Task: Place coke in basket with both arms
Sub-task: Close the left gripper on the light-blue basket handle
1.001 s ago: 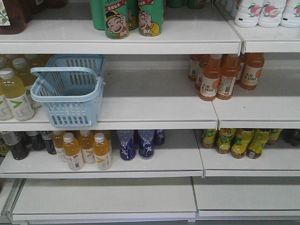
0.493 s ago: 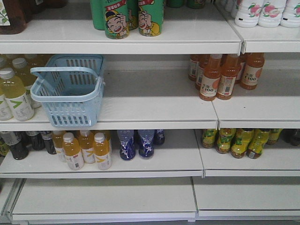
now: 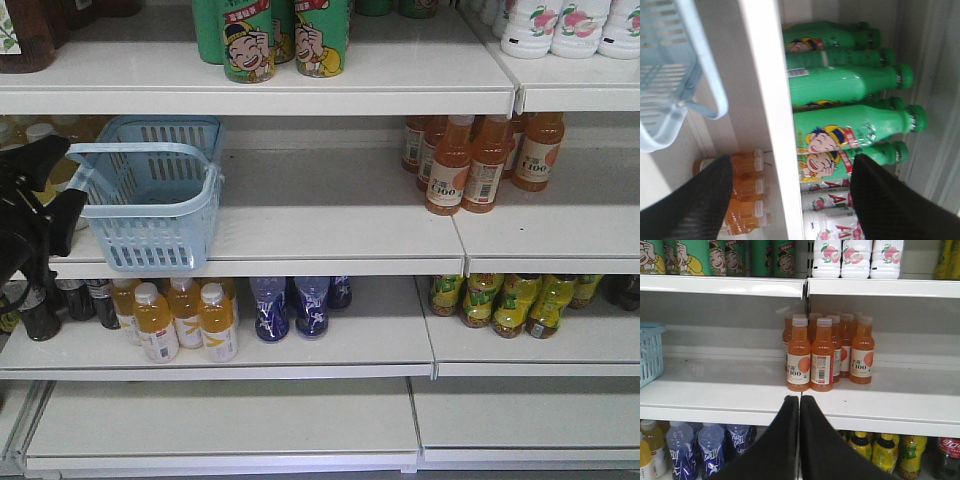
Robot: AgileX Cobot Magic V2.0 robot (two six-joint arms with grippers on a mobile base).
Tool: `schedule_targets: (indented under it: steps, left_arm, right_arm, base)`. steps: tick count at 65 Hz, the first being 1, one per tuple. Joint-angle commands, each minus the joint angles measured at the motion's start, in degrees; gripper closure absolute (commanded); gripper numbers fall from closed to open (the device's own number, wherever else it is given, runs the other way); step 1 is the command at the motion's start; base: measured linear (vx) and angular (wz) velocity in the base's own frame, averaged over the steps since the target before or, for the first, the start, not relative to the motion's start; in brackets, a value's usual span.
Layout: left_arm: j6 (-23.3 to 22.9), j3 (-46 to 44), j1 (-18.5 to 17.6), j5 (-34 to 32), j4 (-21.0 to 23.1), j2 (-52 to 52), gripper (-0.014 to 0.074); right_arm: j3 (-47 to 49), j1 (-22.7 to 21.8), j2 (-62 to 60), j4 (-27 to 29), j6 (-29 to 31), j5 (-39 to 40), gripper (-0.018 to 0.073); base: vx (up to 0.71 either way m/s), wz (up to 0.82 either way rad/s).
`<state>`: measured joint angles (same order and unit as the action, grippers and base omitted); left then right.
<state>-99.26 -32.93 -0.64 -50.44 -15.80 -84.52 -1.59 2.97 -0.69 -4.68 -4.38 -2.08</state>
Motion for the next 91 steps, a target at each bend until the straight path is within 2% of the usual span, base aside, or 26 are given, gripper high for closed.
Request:
schedule_targets:
  steps: [1, 12, 26, 62, 74, 91]
  left_arm:
    - [-2.91, -3.41, -0.37, -11.74, 2.21, -4.59, 0.0106]
    - [-3.17, -9.24, -0.37, -15.79, 1.58, -13.95, 0.0106]
    - [-3.11, -17.61, -0.37, -15.33, 1.57, -21.5, 0.0106]
    - [-3.12, -30.68, -0.37, -8.46, 1.59, -29.42, 0.0106]
    - [-3.06, -34.17, -0.37, -2.94, 1.61, -30.78, 0.0106]
    - [-3.12, -40.1, -0.37, -1.71, 1.6, -34.04, 0.0108]
  right_arm:
    - [-0.85, -0.13, -0.82, -0.58, 0.22, 4.01, 0.0564]
    - [-0.85, -0.13, -0.82, -0.58, 0.22, 4.01, 0.0564]
    - [-0.85, -0.13, -0.82, -0.58, 0.22, 4.01, 0.0564]
    - [-0.85, -0.13, -0.82, -0.58, 0.22, 4.01, 0.0564]
    - [-0.85, -0.13, -0.82, -0.58, 0.22, 4.01, 0.0564]
    - [-0.85, -0.13, -0.82, -0.58, 0.22, 4.01, 0.0564]
  base:
    - [0.0, 0.0]
    - [0.0, 0.0]
    - [0.0, 0.0]
    - [0.0, 0.0]
    - [0.0, 0.0]
    - [0.0, 0.0]
